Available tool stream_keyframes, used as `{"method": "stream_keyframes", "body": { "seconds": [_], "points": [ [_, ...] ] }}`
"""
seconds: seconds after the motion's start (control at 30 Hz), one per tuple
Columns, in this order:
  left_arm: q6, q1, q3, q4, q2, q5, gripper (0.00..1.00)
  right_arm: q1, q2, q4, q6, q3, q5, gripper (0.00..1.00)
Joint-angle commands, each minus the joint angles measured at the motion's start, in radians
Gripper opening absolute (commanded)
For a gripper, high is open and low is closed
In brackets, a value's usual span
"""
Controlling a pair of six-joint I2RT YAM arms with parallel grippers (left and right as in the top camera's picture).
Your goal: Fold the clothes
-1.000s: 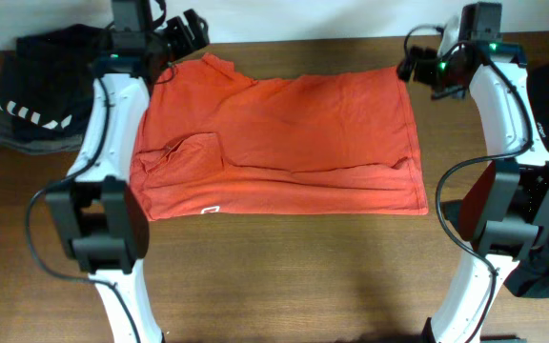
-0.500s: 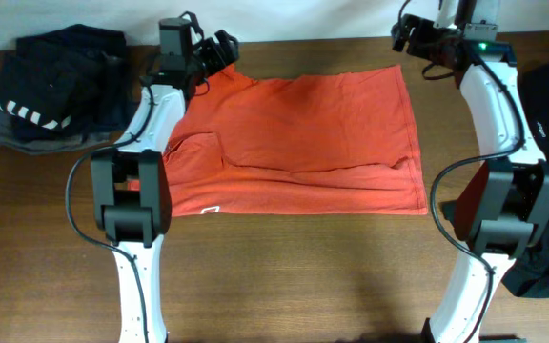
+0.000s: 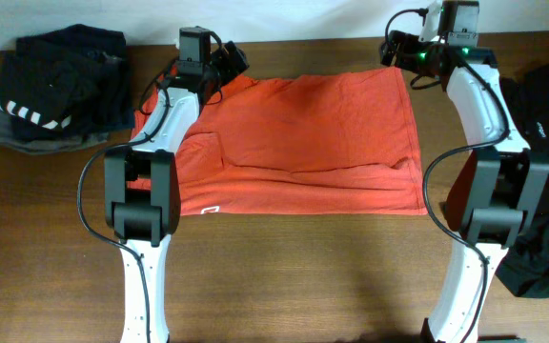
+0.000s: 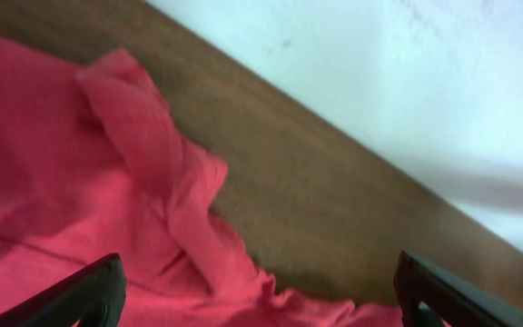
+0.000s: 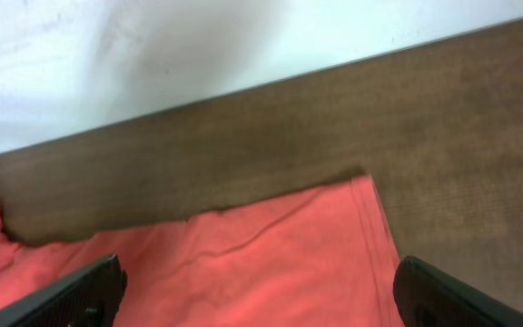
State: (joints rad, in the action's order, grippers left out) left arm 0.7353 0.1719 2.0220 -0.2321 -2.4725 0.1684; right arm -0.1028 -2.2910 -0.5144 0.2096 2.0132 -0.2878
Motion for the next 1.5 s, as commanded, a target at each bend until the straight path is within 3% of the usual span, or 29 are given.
{"method": "stream_keyframes", "body": {
  "seconds": [0.0,0.53,1.0,1.47],
  "points": [
    [0.017,-0.003,0.021,0.04,-0.021,-0.039,0.94,0.003,-0.039,0.038,0.006,0.016,0.018,0.99],
    [0.155,-0.002,0.021,0.081,-0.079,-0.06,0.9,0.006,-0.085,0.111,0.043,0.016,0.018,0.99],
    [0.152,-0.003,0.031,0.135,-0.105,-0.041,0.9,0.006,-0.117,0.124,0.043,0.016,0.019,0.99],
    [0.13,-0.003,0.035,0.074,-0.105,-0.031,0.84,0.003,-0.225,0.315,0.122,0.016,0.052,1.0]
  ]
}}
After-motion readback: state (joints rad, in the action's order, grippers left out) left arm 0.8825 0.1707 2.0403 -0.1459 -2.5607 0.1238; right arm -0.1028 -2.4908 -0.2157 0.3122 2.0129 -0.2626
